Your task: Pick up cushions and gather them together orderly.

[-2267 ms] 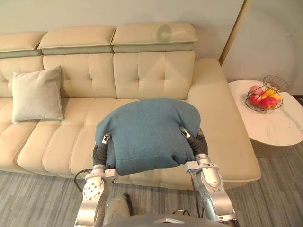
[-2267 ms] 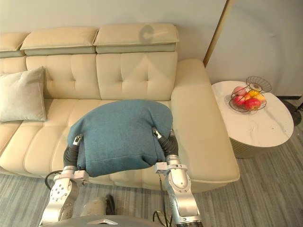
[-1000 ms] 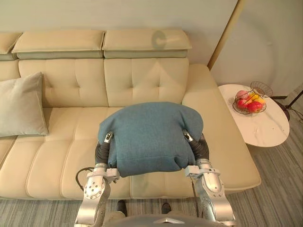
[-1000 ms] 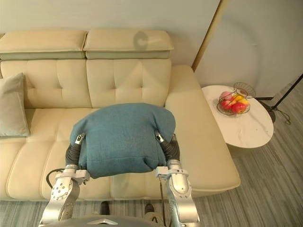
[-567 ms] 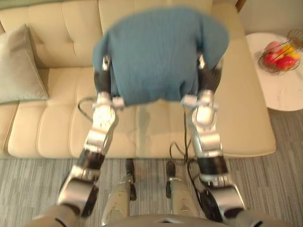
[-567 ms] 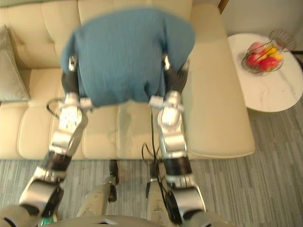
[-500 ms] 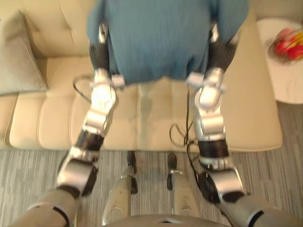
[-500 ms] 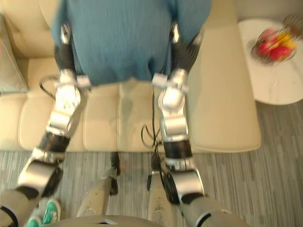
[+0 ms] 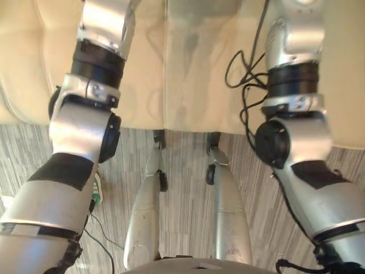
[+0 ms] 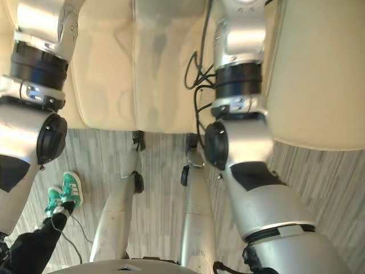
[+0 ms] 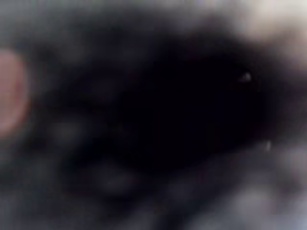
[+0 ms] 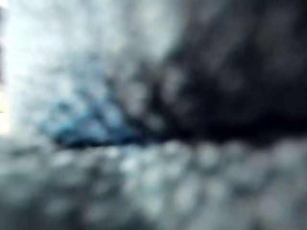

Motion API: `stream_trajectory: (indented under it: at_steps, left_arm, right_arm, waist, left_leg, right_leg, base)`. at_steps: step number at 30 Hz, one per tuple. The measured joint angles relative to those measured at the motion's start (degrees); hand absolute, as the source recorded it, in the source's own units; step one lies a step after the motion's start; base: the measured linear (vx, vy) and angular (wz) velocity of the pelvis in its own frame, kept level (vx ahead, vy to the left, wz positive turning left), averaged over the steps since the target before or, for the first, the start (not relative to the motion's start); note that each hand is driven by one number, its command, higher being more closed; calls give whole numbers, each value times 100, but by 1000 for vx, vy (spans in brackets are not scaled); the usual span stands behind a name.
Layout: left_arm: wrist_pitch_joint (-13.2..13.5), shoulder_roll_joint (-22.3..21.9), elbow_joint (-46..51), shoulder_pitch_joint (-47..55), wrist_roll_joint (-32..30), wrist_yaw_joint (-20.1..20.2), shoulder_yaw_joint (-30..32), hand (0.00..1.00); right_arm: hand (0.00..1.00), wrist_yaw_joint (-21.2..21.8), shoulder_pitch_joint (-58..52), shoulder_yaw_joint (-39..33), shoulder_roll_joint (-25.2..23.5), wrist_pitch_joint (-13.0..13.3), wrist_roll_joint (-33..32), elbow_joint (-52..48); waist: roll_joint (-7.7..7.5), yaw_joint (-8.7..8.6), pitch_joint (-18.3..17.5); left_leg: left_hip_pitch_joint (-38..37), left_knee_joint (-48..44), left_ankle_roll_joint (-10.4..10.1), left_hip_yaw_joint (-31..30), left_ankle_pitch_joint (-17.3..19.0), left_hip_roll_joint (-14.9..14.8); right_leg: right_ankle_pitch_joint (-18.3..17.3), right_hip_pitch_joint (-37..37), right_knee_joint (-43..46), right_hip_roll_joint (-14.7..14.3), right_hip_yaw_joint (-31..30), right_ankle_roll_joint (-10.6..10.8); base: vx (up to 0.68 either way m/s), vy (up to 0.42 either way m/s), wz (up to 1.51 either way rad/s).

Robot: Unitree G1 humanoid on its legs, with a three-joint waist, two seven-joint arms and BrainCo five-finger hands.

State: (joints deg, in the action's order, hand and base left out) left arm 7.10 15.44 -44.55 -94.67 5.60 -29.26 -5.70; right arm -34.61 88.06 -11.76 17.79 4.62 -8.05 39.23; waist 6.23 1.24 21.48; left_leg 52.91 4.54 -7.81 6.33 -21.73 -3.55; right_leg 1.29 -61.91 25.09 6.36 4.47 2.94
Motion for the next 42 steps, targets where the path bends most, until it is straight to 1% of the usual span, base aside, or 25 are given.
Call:
stream_trajectory:
  at_steps: [1, 3, 4, 5, 6, 7, 8, 10, 12, 13, 14, 16, 19, 21, 22, 24, 26, 29, 30, 32, 34, 35, 37, 40, 42]
  left_arm:
    - [11, -8, -140, 1, -8, 186, -43, 0]
    - [13, -27, -391, 10, 13, 358, -118, 0]
    - [-7, -33, -563, 97, 94, 475, -124, 0]
    - [-38, -48, -608, 205, 126, 525, -122, 0]
    - [-77, -67, -627, 406, 221, 598, -120, 0]
    - [-122, -61, -675, 683, 331, 619, -92, 0]
    - [-133, -64, -698, 850, 332, 633, -64, 0]
    - [47, -86, -610, 1155, 326, 647, 42, 0]
    - [39, -102, -592, 1233, 420, 730, 137, 0]
    - [65, -87, -535, 1341, 488, 766, 228, 0]
    - [103, -77, -444, 1465, 555, 803, 343, 0]
    - [165, -81, -301, 1708, 695, 846, 536, 0]
    - [200, -80, -208, 2015, 903, 884, 755, 0]
    - [203, -77, -100, 2202, 1074, 908, 841, 0]
    - [208, -78, -90, 2252, 1163, 969, 834, 0]
    - [188, -66, 108, 2460, 1318, 1013, 899, 0]
    - [184, -67, 266, 2698, 1433, 1007, 1015, 0]
    - [174, 14, 866, 3340, 1565, 1004, 1131, 0]
    - [181, 79, 1272, 3602, 1599, 999, 1277, 0]
    - [211, 301, 1721, 3888, 1671, 997, 1315, 0]
    - [264, 591, 2420, 4463, 1667, 994, 1547, 0]
    - [295, 657, 2548, 4609, 1664, 996, 1598, 0]
    - [365, 832, 3187, 5317, 1659, 1004, 1876, 0]
    - [516, 861, 3836, 6091, 1658, 1044, 2130, 0]
    - [597, 727, 4290, 6826, 1671, 1134, 2244, 0]
  right_arm:
    - [0, 277, 0, 133, 161, -3, -463, 263]
    - [0, 529, -6, 467, 374, -18, -806, 522]
    - [0, 675, -5, 684, 466, -80, -994, 728]
    - [0, 739, -7, 820, 490, -124, -1054, 854]
    - [0, 818, -19, 1017, 506, -147, -1081, 1032]
    - [0, 821, -28, 1238, 532, 1, -1056, 1065]
    - [0, 825, -28, 1323, 553, 24, -1045, 1044]
    - [0, 937, -124, 1386, 618, 28, -1003, 998]
    - [0, 1006, -345, 1426, 612, 65, -947, 858]
    - [0, 1027, -428, 1506, 616, 112, -944, 793]
    - [0, 1029, -505, 1568, 617, 120, -944, 678]
    - [0, 1039, -678, 1604, 593, 128, -938, 518]
    - [0, 1039, -1032, 1562, 507, 111, -938, 205]
    - [0, 1018, -1390, 1426, 457, 118, -948, -76]
    - [0, 1002, -1518, 1303, 448, 114, -951, -177]
    - [0, 921, -1757, 1022, 347, 106, -967, -442]
    - [0, 891, -1945, 884, 242, 101, -975, -652]
    - [0, 814, -2454, 695, 264, 79, -961, -1436]
    - [0, 797, -2722, 557, 292, 67, -949, -1861]
    - [0, 793, -3075, 411, 313, 64, -906, -2326]
    - [0, 798, -3714, 165, 352, 96, -721, -3268]
    - [0, 804, -3866, 121, 392, 136, -709, -3462]
    - [0, 842, -4662, -97, 626, 196, -483, -4265]
    - [0, 942, -5521, -381, 700, 293, -238, -4896]
    - [0, 1105, -6331, -457, 575, 327, -42, -5318]
  waist:
    - [-3, 39, 15]
    - [1, 44, 128]
    - [3, 35, 166]
    - [2, 35, 176]
    - [2, 34, 182]
    - [-5, 23, 189]
    - [-6, -4, 190]
    - [-10, -46, 194]
    - [-10, -54, 194]
    - [-11, -58, 194]
    - [-11, -90, 194]
    - [-14, -122, 193]
    - [-17, -142, 195]
    - [-18, -196, 194]
    - [-18, -198, 195]
    - [-20, -191, 196]
    - [-80, -189, 233]
    - [-94, -203, 241]
    - [-120, -202, 256]
    - [-221, -212, 317]
    - [-254, -260, 335]
    - [-272, -261, 345]
    - [-289, -250, 348]
    - [-320, -236, 339]
    - [-375, -202, 331]
  left_leg:
    - [162, 1, 54, 3, 93, -13]
    - [303, 0, 110, -7, 24, 8]
    - [424, -1, 82, -15, 5, 20]
    - [497, -1, 76, -23, 11, 19]
    - [591, 0, -9, -27, 84, 13]
    - [684, 0, -18, -13, 93, -5]
    - [719, 0, -18, -4, 93, -11]
    - [717, -1, -17, 11, 91, -11]
    - [669, -1, -17, 23, 95, -7]
    - [653, 1, -10, 55, 155, -16]
    - [637, 1, 34, 229, 328, -48]
    - [568, 0, -40, 565, 484, -112]
    - [413, 0, 46, 670, 329, -128]
    - [310, -2, 114, 681, 233, -118]
    - [272, -4, 201, 685, 163, -111]
    - [170, -7, 232, 701, 137, -107]
    - [25, -8, 239, 725, 132, -113]
    - [-241, -19, 248, 731, 140, -143]
    - [-289, -241, 463, 730, 301, -185]
    - [-406, -516, 491, 767, 450, -213]
    - [-606, -902, 536, 760, 701, -250]
    - [-672, -995, 533, 759, 759, -264]
    - [-962, -1290, 537, 715, 1032, -305]
    - [-1240, -1436, 550, 635, 1148, -322]
    - [-1528, -1556, 561, 626, 1228, -346]
  right_leg:
    - [0, -183, 40, -5, 14, 0]
    - [-5, -327, 81, 17, 15, 5]
    - [-22, -464, 133, 34, 13, 6]
    - [-35, -550, 168, 36, 15, 1]
    - [-41, -653, 207, 38, 27, -5]
    - [-40, -758, 230, 36, 45, -6]
    - [-40, -793, 244, 37, 52, -7]
    - [-48, -803, 265, 40, 49, -15]
    - [-92, -796, 327, 47, 33, -36]
    - [-114, -797, 346, 49, 26, -42]
    - [-125, -798, 359, 67, 16, -51]
    - [-134, -769, 357, 93, -8, -60]
    - [-227, -666, 425, 81, -57, -62]
    - [-314, -566, 479, 96, -53, -42]
    - [-353, -524, 503, 102, -50, -37]
    - [-396, -446, 576, 106, -50, -49]
    - [-424, -324, 607, 101, -51, -62]
    - [-431, -59, 620, 65, -53, -69]
    - [-437, 82, 627, 31, -56, -68]
    - [-458, 279, 647, 24, -92, -68]
    - [-560, 653, 657, 30, -99, -70]
    - [-574, 758, 666, 32, -101, -65]
    - [-676, 1198, 647, 31, -71, -57]
    - [-778, 1588, 585, 27, -37, -59]
    - [-773, 1972, 493, 13, -19, -40]
  base:
    - [39, 3, 4]
    - [55, 10, 6]
    - [65, 13, 9]
    - [70, 9, 9]
    - [67, 0, 4]
    - [75, -5, 4]
    - [59, -9, 2]
    - [49, -12, 1]
    - [42, -38, 1]
    - [34, -57, 4]
    - [20, -56, 9]
    - [18, -84, 5]
    - [17, -81, -10]
    - [23, -98, 4]
    - [30, -129, 12]
    - [20, -120, 8]
    - [3, -121, 0]
    - [-8, -136, -5]
    - [-17, -109, -9]
    - [-40, -137, -9]
    - [-64, -133, -2]
    - [-62, -102, -6]
    - [-56, -84, -2]
    - [-14, -41, 3]
    - [15, -12, -2]
